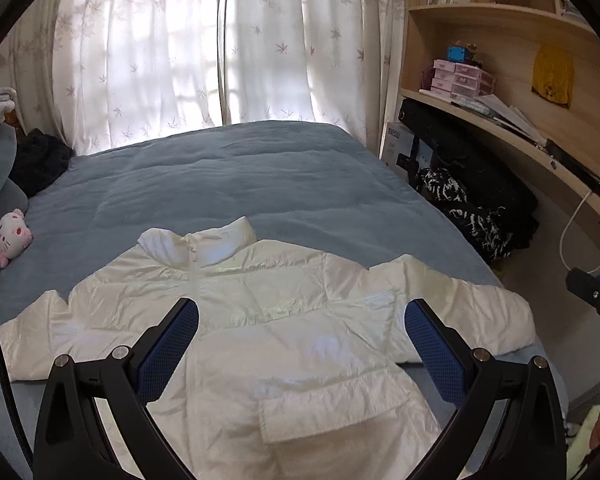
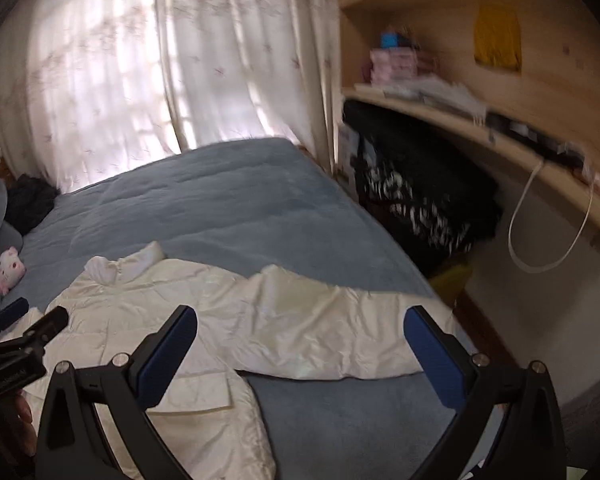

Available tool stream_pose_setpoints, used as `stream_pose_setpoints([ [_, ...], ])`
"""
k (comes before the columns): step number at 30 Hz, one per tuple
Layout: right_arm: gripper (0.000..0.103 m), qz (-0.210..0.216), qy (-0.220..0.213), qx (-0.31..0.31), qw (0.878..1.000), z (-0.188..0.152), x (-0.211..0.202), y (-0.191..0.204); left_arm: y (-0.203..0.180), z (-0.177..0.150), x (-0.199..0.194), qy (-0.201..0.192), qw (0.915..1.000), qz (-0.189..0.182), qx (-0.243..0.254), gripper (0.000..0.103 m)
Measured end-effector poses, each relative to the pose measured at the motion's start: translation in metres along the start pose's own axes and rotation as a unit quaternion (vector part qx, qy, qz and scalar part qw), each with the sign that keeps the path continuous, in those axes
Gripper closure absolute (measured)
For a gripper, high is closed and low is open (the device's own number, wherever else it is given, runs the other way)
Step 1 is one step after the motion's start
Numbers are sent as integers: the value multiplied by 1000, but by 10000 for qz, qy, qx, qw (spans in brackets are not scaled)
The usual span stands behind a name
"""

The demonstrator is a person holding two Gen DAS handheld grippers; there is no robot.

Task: Fold large clothes
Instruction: 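Grasp the jacket sleeve cuff with the right tool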

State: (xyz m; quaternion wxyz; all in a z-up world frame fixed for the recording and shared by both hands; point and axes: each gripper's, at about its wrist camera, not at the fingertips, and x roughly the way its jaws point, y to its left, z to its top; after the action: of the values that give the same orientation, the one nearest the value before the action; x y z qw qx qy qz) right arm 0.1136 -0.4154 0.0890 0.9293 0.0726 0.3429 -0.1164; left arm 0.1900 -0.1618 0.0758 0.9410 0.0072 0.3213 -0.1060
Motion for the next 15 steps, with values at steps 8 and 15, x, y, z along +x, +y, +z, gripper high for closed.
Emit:
stream_pose_setpoints([
  [8, 0, -24, 1081, 1607, 9811, -25, 102, -120, -41, -5, 83, 528, 9985, -113, 126, 16],
  [15, 1, 183, 2064, 3279, 9217, -93, 171, -195, -65, -32, 146, 969, 9951, -199, 20, 16],
])
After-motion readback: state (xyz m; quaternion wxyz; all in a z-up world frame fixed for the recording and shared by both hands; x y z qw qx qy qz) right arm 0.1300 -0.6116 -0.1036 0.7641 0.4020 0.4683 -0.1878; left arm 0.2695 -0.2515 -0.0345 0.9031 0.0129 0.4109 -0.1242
